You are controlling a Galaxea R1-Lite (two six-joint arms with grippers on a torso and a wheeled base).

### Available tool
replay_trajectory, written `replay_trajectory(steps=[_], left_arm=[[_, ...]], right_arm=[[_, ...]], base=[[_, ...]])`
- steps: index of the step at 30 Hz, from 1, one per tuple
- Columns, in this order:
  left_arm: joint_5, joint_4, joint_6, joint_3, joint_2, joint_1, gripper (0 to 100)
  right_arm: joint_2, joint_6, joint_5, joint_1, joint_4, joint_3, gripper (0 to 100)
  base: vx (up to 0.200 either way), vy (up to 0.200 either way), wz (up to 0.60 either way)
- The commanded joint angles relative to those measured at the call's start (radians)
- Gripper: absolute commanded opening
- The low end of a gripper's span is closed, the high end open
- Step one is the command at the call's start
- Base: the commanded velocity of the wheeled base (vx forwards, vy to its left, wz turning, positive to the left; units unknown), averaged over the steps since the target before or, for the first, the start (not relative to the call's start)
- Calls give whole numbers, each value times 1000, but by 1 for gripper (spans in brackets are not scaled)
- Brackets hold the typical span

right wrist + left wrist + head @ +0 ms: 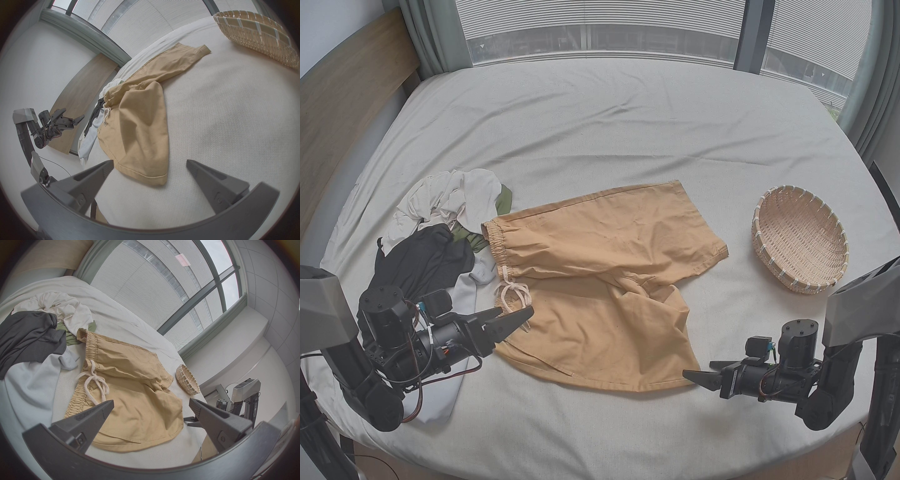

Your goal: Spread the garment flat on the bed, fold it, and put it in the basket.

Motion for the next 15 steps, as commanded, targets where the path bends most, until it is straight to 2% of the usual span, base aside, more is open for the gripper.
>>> replay_trajectory(steps=[1,7,15], left_arm=[[0,0,0,2,4,-2,100],[2,0,0,8,0,-1,100],[2,0,0,10,0,-2,100]], right_arm=[[38,0,2,4,-1,-13,0],[34,2,2,24,-1,-5,0],[-135,6,1,-7,1,91,0]], base=[[0,0,0],[0,0,0],[0,0,0]])
